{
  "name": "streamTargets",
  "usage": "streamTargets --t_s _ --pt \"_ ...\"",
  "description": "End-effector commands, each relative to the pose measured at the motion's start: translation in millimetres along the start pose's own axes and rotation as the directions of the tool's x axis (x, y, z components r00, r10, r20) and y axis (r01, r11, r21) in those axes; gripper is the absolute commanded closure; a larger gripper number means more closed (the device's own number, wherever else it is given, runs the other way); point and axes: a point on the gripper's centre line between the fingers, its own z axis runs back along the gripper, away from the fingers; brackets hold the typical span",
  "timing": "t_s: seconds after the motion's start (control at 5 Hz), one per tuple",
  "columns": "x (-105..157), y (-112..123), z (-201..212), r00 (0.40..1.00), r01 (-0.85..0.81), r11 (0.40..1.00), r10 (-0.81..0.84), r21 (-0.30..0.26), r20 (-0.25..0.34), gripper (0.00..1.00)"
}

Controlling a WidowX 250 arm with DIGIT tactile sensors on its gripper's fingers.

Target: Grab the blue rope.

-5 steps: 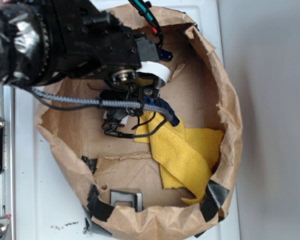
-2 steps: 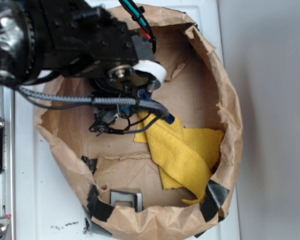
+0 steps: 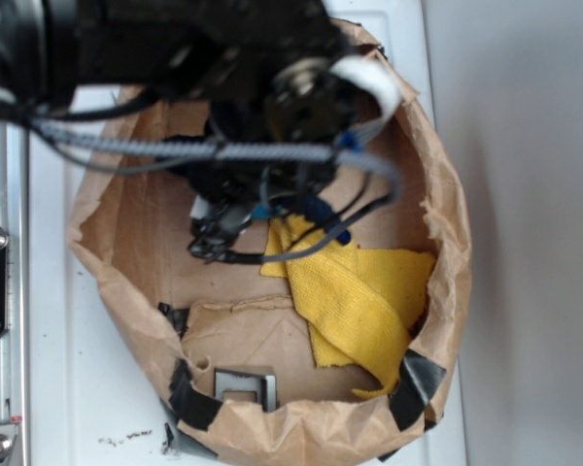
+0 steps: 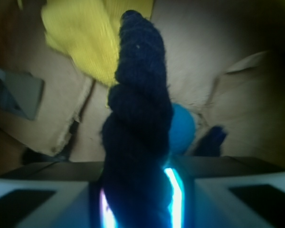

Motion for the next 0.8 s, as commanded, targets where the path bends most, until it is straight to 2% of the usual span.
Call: streamTargets --t_s 0.0,0.2,0.4,0.6 --pt "35 -35 54 0.982 -0.184 0.98 0.181 0.075 0.049 1.0" --pt "38 -45 64 0.941 -0.336 0.937 0.329 0.097 0.083 1.0" --pt "37 -47 70 0.896 -0.437 0.893 0.421 0.11 0.142 1.0" --pt "36 -45 70 0.881 -0.471 0.867 0.456 0.163 0.124 1.0"
